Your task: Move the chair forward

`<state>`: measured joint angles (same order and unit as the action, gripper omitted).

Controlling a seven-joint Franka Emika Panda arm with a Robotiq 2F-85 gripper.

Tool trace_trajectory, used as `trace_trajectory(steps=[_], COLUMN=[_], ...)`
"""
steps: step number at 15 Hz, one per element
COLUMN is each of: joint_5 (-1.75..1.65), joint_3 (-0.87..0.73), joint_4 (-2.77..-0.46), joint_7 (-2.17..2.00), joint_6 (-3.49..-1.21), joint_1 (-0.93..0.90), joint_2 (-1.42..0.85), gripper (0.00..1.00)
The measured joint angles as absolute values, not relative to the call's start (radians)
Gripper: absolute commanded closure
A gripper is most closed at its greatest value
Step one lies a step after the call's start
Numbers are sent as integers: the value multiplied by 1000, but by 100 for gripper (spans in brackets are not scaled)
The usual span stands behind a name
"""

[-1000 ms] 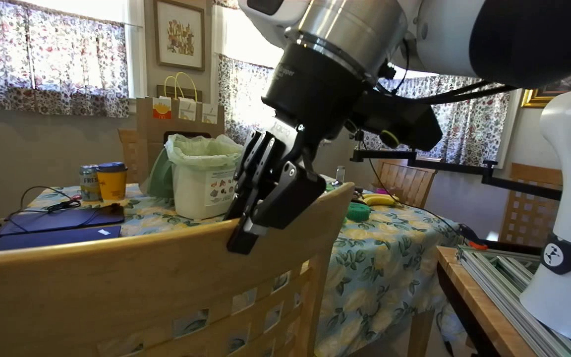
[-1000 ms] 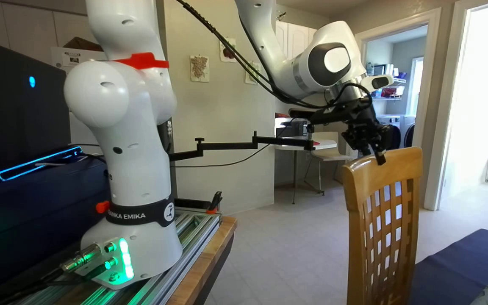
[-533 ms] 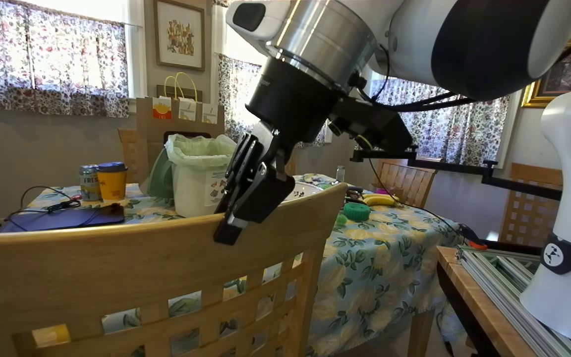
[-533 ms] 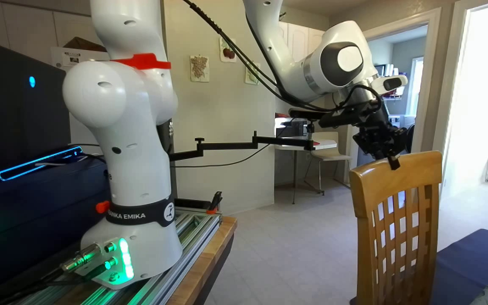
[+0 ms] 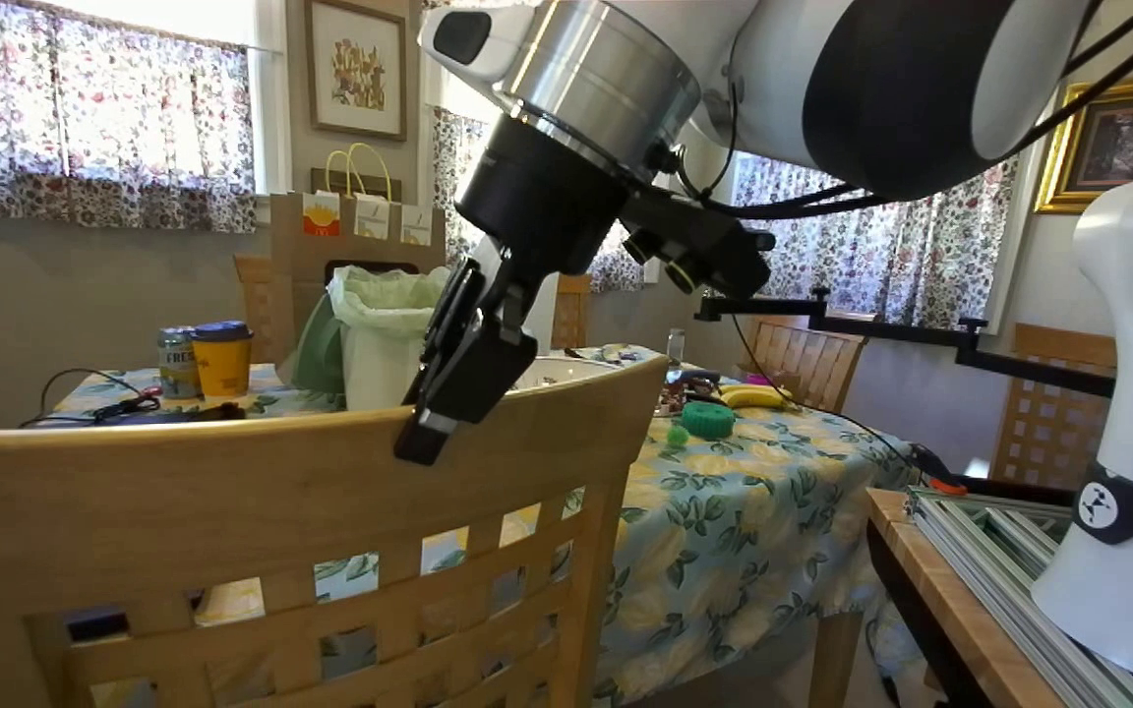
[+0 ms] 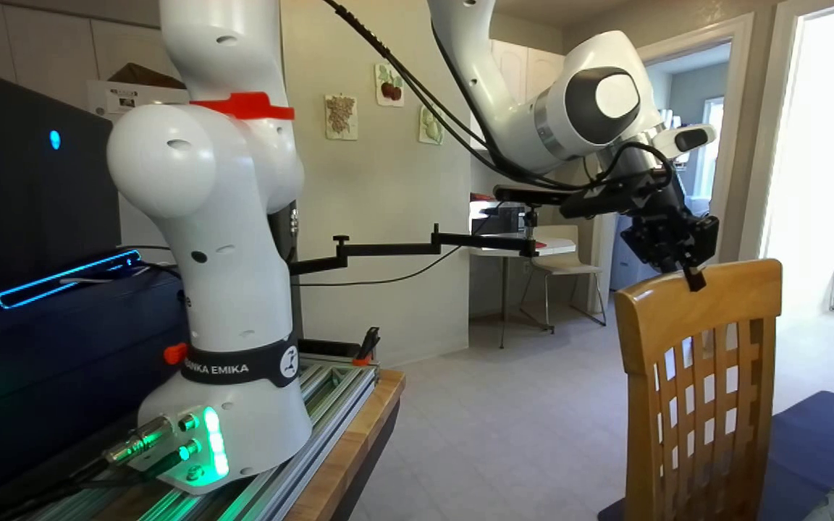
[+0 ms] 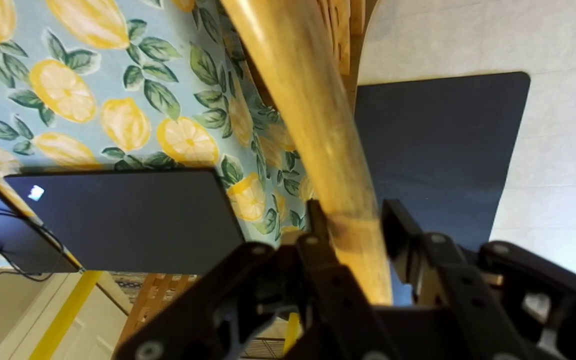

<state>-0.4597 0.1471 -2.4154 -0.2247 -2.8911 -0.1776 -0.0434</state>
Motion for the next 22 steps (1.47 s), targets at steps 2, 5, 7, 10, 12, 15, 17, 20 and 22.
trace_trajectory(steps=[2,5,7,10,12,15,17,20,22], joint_5=[-468,-488,-497,-497,-479,-306,-169,-43,5], joint_3=[138,121,110,106,110,149,188,232,244], joint_4=[-2404,-2385,-2372,-2365,-2365,-2375,-2387,-2395,-2395], joint_7=[-225,-232,-235,-235,-231,-116,-10,102,150], joint_6=[-2891,-2891,-2891,-2892,-2891,-2891,-2886,-2869,-2862], joint_1=[-178,-178,-178,-178,-181,-182,-182,-182,-182], joint_2=[-48,-56,-63,-69,-71,-79,-85,-94,-98], gripper=[92,92,92,92,92,92,92,92,92])
